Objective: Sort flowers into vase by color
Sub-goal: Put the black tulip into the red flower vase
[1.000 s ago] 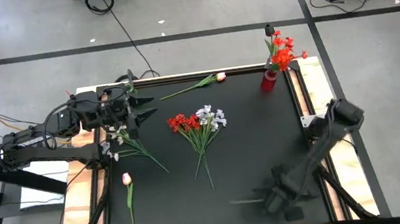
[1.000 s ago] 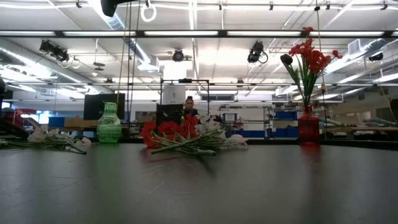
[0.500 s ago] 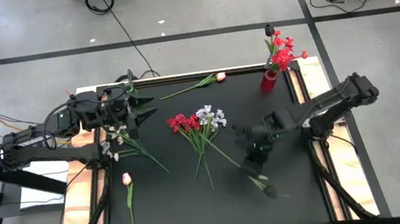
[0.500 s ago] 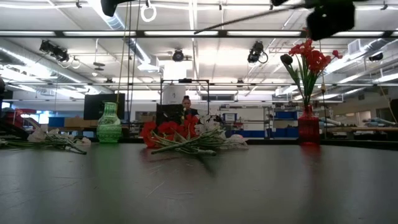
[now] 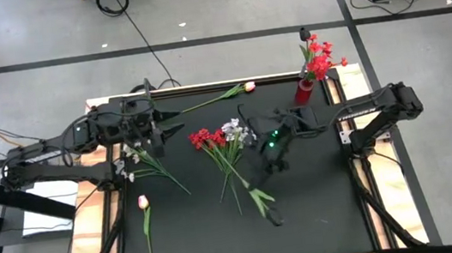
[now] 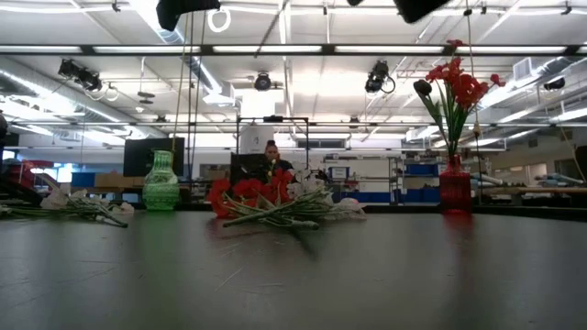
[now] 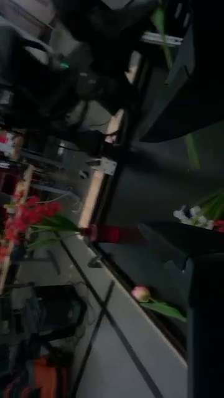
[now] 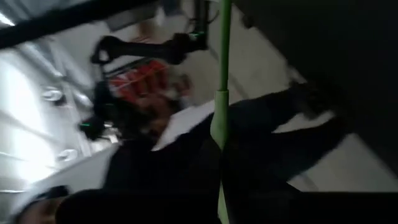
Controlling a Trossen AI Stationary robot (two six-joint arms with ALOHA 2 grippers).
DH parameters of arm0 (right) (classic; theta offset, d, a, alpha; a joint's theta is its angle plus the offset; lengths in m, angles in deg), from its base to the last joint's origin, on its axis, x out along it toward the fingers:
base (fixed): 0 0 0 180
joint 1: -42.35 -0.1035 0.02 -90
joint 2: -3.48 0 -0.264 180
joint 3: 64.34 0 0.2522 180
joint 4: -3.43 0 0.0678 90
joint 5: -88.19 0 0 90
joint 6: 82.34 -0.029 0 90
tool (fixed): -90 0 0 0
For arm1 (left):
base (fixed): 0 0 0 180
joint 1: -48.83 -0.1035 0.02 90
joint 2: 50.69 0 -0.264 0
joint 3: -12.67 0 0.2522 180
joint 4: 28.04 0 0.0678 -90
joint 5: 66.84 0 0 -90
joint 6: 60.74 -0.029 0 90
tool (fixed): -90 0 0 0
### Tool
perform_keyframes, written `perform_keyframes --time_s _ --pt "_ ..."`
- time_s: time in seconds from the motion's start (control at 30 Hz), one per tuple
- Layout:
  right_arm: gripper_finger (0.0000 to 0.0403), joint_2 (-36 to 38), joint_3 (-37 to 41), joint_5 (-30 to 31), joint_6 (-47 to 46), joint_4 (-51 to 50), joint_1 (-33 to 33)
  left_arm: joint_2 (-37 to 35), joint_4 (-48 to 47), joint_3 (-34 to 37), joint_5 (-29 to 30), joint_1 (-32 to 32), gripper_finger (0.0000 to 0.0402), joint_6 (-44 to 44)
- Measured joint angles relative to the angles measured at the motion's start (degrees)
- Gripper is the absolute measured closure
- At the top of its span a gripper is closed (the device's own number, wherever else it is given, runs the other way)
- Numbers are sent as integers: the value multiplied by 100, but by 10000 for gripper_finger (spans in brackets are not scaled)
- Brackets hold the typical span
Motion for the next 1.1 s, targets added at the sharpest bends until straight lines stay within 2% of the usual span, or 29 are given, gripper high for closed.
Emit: perform_keyframes --time_s 0.13,0.3,0.47,0.73,1.1 --pt "389 -104 0 -254 -785 909 174 144 46 4 -437 124 178 -138" --pt "389 -201 2 -473 -1174 1088 375 446 361 7 -1219 570 178 -1478" --pt "389 -254 2 -553 -1240 1121 536 825 860 -2 -1178 1165 178 -2809" --pt "389 -269 2 -548 -1415 1412 695 1704 1835 2 -881 1410 181 -3454" --pt "389 -267 2 -620 -1415 1492 801 2286 2063 7 -733 1393 255 -3952"
